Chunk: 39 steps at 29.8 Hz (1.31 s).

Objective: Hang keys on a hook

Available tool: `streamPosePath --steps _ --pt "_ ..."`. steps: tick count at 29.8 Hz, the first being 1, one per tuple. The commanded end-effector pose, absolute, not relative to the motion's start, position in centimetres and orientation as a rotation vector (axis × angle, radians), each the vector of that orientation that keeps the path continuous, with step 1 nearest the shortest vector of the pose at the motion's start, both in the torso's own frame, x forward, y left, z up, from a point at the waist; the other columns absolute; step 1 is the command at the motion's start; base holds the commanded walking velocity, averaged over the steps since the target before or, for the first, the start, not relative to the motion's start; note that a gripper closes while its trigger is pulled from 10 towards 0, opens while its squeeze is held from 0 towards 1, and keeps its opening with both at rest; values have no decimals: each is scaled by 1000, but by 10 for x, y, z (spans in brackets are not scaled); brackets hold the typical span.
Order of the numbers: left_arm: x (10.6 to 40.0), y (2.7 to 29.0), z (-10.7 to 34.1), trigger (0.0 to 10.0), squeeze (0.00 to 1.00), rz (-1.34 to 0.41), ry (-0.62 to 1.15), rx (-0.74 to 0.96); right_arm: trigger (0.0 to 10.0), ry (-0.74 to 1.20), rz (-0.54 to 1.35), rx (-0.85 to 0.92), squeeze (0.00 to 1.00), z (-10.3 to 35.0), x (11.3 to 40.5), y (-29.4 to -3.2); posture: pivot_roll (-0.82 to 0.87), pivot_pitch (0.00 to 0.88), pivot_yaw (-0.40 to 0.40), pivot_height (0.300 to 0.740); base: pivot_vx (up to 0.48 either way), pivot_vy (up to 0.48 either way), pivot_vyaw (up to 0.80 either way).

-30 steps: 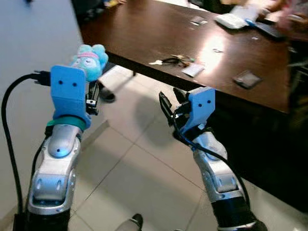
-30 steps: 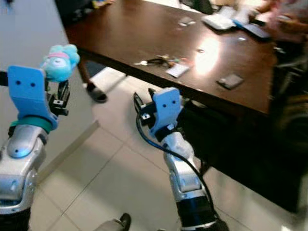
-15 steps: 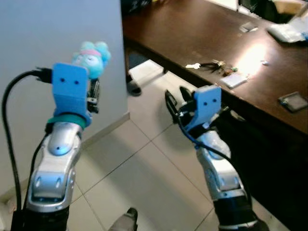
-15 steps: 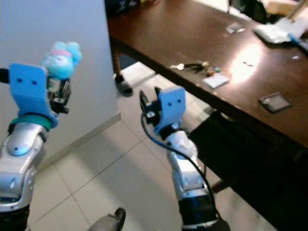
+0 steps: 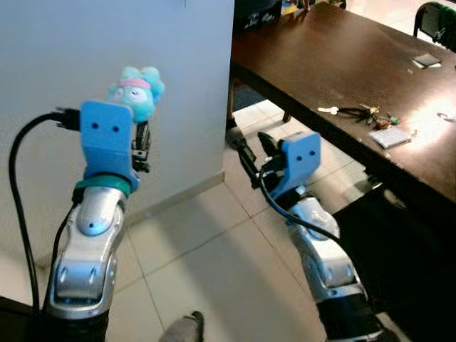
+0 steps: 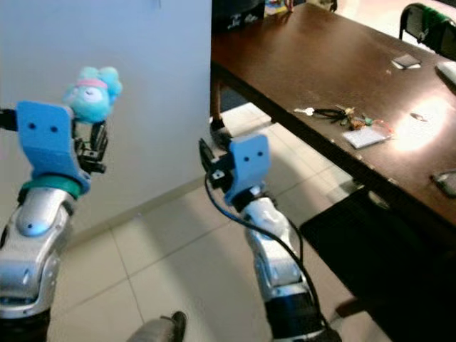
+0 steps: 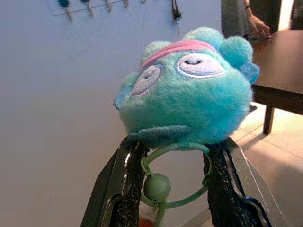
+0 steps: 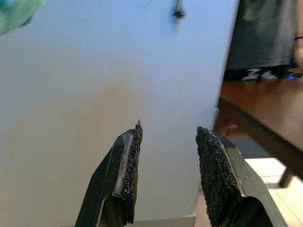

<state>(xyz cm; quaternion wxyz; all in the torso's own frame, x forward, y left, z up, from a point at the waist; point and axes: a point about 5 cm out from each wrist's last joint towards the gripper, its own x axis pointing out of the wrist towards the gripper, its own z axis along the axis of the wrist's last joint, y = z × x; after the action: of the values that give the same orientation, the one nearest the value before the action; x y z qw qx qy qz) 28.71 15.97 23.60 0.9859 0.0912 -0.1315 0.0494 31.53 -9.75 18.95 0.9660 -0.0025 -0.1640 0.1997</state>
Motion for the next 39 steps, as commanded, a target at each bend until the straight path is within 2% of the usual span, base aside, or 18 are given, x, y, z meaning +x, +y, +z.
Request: streamPosePath --steps 1,25,39 --pt "287 162 236 10000 0 109 -265 194 10000 -327 407 9 0 187 314 -96 153 55 68 740 435 0 0" --pt "286 163 232 10000 0 115 -254 195 10000 -326 442 -27 0 186 311 -94 153 57 68 740 431 0 0" --pt "267 167 208 10000 0 99 -158 184 10000 -316 492 -96 0 181 308 -93 158 59 65 740 0 0 800"
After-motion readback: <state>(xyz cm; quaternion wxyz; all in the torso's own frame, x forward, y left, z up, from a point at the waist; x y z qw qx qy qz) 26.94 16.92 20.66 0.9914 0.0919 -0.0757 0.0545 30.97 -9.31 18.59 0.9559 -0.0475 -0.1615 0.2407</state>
